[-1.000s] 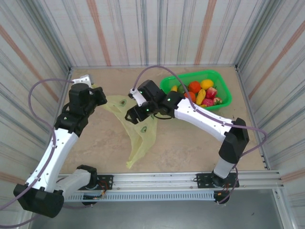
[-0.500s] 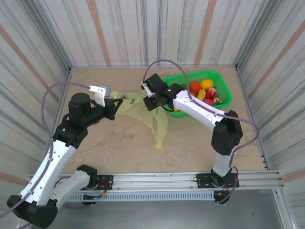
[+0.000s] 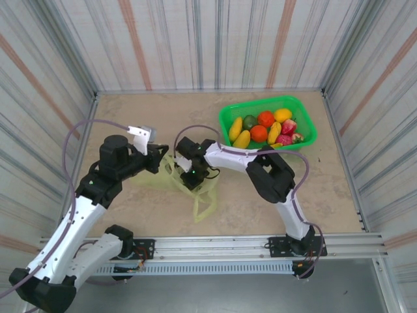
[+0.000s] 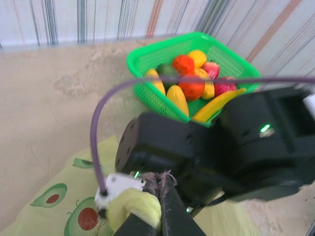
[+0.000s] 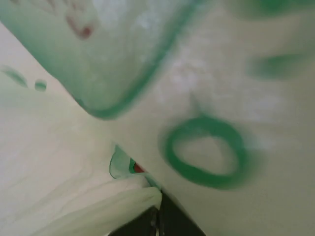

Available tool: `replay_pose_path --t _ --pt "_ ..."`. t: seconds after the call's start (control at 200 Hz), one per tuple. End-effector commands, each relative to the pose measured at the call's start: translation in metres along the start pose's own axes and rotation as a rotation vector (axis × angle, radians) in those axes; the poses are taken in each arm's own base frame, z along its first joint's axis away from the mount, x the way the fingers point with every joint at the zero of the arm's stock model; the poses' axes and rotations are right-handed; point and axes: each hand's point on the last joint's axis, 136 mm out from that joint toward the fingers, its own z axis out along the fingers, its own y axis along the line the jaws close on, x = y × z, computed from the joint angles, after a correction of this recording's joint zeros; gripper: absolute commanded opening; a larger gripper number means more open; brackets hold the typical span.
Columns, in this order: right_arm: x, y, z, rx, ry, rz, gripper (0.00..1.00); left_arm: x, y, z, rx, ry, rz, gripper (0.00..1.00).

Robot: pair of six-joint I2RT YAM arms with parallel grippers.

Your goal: Place the fake fruits into the plastic bag and tie a complex knot

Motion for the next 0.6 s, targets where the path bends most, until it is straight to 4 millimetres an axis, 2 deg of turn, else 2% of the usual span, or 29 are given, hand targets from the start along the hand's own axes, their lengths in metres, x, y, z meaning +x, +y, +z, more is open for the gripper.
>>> replay_pose_path --t 0.0,0.145,0.26,0.596 --pt "-0.026 -0.011 -0.061 0.001 -0.141 0.052 0.0 -0.004 -0.005 -0.003 0.024 -0.029 -0.001 0.0" --pt "-0.052 -0.015 -0.115 0.014 -0.313 0.079 0.0 0.013 -0.017 -0.005 0.101 0.008 -0.005 0.0" --pt "-0.065 -0.014 -0.151 0.015 -0.426 0.087 0.0 0.025 -0.029 -0.005 0.178 0.043 0.002 0.0" --pt "-0.081 -0.018 -0.234 -0.007 -0.735 0.124 0.0 0.048 -0.018 0.001 0.111 0.119 0.039 0.0"
